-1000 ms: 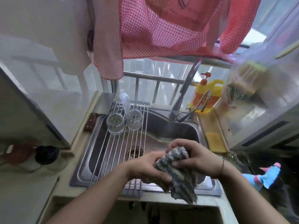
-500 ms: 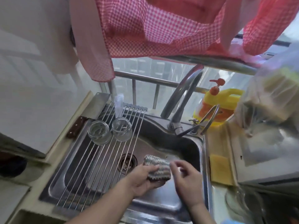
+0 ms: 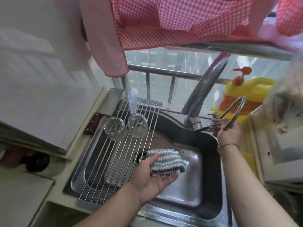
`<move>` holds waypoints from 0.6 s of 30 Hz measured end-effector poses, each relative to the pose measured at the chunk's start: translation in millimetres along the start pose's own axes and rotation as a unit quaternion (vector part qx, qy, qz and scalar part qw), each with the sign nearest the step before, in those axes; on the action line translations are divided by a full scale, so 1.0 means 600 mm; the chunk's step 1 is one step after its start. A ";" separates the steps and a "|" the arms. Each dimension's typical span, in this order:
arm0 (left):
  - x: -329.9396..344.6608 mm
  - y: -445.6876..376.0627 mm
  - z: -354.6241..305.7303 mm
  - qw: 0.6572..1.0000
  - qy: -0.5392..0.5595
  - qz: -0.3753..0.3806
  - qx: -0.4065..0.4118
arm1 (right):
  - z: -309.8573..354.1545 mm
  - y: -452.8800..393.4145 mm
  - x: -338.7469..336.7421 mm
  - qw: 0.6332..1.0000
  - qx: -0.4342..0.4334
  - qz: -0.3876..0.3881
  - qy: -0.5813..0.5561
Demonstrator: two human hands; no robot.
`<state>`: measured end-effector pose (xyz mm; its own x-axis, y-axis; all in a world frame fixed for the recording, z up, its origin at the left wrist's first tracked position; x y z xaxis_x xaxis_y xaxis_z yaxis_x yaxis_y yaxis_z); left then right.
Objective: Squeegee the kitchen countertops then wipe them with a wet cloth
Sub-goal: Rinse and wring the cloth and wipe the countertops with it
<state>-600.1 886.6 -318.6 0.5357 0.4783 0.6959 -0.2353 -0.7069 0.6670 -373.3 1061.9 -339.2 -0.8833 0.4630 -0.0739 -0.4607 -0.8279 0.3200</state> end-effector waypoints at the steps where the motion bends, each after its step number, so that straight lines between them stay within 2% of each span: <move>1: 0.000 0.006 -0.004 1.000 0.004 0.000 0.005 | 0.004 0.008 -0.002 1.000 -0.005 -0.008 0.003; 9: 0.022 0.024 -0.018 1.000 0.004 0.003 0.021 | 0.005 0.030 -0.009 0.999 0.008 -0.047 0.004; 18: 0.034 0.035 -0.026 0.999 0.006 0.003 0.031 | 0.001 0.033 -0.013 0.998 0.044 -0.045 -0.011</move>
<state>-606.6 889.7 -286.1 0.5252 0.4791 0.7033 -0.1875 -0.7410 0.6448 -375.7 1042.2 -331.5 -0.8364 0.5415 -0.0851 -0.5272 -0.7523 0.3950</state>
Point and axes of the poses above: each hand's wrist, its own y-axis away from the middle knuckle, its own x-axis out of the palm, z = x × y, the point moved 5 cm from there along -y, towards the middle knuckle, and after that the axes turned 7 degrees about x, right-handed, at the moved point
